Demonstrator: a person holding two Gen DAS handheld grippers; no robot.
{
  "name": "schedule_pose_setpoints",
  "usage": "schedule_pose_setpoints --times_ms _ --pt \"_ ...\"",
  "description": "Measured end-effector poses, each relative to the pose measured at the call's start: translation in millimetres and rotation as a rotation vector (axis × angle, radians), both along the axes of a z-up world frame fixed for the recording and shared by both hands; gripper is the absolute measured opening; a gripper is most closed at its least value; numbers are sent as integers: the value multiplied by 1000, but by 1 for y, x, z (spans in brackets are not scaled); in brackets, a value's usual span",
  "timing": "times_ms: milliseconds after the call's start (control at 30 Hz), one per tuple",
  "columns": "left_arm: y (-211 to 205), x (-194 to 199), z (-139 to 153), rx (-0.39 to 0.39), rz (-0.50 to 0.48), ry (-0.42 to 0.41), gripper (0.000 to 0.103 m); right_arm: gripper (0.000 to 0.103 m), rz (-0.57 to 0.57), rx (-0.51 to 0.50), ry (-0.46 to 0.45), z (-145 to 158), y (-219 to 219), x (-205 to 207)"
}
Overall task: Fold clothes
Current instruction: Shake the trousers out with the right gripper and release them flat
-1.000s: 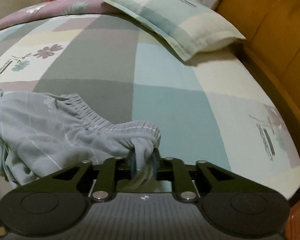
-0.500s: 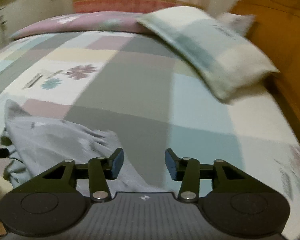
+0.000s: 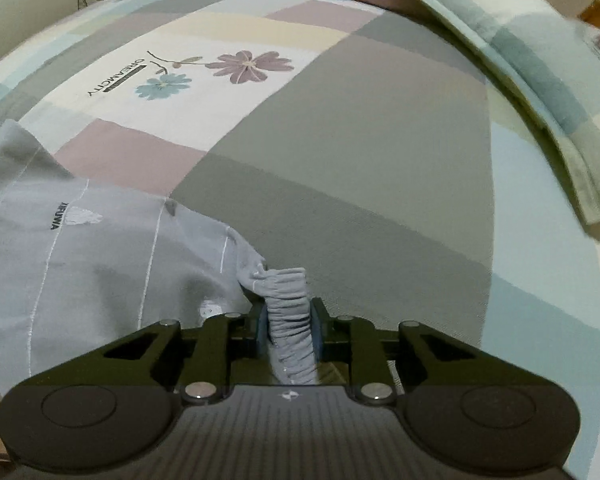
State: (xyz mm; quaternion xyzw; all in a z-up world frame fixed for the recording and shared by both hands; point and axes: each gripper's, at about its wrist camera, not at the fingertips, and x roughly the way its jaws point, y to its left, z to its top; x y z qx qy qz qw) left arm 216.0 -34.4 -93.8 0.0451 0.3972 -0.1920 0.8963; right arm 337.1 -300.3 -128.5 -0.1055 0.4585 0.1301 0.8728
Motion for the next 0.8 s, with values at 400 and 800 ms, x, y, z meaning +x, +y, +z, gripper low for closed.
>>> schedule_pose_setpoints --times_ms 400,800 --pt "-5 7 9 -13 -35 -23 94 24 -213 -114 -133 41 -61 44" --pt "-10 15 6 11 -51 -27 94 29 -465 -161 -123 45 -130 67"
